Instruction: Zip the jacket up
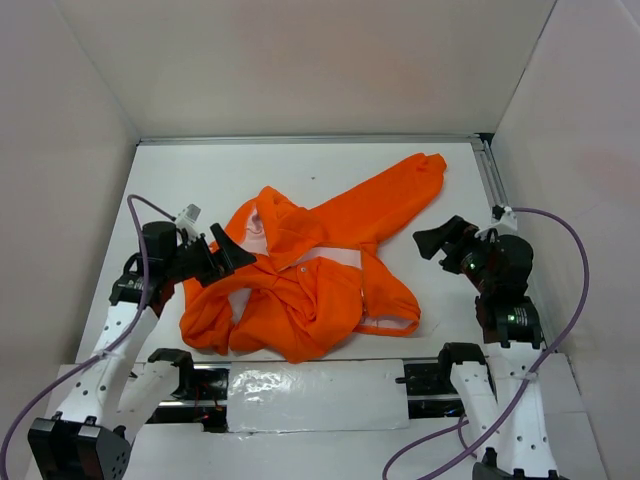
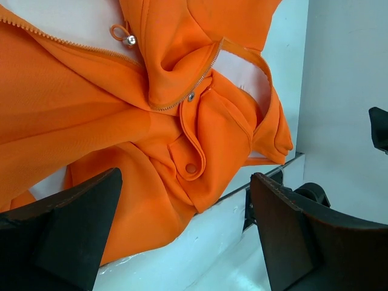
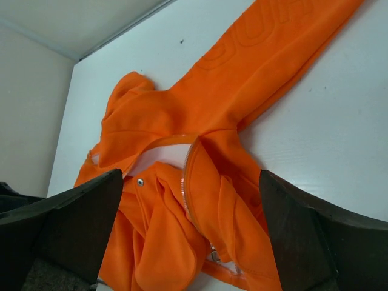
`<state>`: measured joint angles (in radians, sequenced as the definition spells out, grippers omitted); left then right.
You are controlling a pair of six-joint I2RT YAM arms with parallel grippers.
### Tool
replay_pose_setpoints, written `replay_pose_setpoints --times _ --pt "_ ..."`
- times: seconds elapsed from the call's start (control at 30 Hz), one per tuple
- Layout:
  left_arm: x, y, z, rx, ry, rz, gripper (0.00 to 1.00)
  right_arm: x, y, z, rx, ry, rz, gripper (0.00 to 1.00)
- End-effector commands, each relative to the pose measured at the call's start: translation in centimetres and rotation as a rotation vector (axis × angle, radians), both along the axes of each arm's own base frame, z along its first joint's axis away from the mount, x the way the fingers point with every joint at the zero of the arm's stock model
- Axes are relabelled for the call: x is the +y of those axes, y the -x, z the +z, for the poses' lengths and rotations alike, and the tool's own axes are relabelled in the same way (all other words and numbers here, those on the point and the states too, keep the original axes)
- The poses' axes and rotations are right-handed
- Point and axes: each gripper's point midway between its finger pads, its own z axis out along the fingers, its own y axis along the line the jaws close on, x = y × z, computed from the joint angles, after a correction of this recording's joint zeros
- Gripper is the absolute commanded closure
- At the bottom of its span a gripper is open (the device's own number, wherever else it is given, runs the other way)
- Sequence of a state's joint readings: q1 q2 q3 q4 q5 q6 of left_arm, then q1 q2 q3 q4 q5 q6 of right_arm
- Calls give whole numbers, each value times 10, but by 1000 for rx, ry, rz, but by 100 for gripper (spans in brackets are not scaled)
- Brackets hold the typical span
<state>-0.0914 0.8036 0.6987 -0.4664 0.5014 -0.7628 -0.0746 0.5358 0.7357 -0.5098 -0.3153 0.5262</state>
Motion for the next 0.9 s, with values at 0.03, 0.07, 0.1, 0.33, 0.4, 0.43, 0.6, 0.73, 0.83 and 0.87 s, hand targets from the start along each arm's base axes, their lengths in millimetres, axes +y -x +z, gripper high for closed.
replay_pose_setpoints --times 0.03,0.07,0.1,0.33,0.4,0.43,0.6,0.73,0.83,0.87 --pt "-9 -2 1 -32 30 -64 1 11 0 2 -23 -1 78 0" --pt "-12 -2 -1 -30 35 -79 1 13 1 -2 -10 -5 91 0" --pt "-13 -2 -2 -29 36 -92 1 21 5 -5 0 -11 141 0" --pt "-39 -17 -32 82 -22 -171 1 43 10 -75 207 -26 297 1" --pt "-45 -15 -46 132 -53 -188 1 52 13 -90 248 -24 325 1" --pt "-50 -12 -60 182 -70 -205 1 49 13 -106 287 -14 295 1" --pt "-56 -14 -96 270 -111 -219 1 56 11 -135 354 14 239 0" --pt "-59 -35 -121 272 -158 -251 1 73 10 -160 420 53 261 1" --pt "-55 -64 -138 270 -224 -230 1 72 2 -177 498 125 217 8" --pt "-54 -73 -141 268 -233 -227 1 70 -1 -182 519 144 197 14"
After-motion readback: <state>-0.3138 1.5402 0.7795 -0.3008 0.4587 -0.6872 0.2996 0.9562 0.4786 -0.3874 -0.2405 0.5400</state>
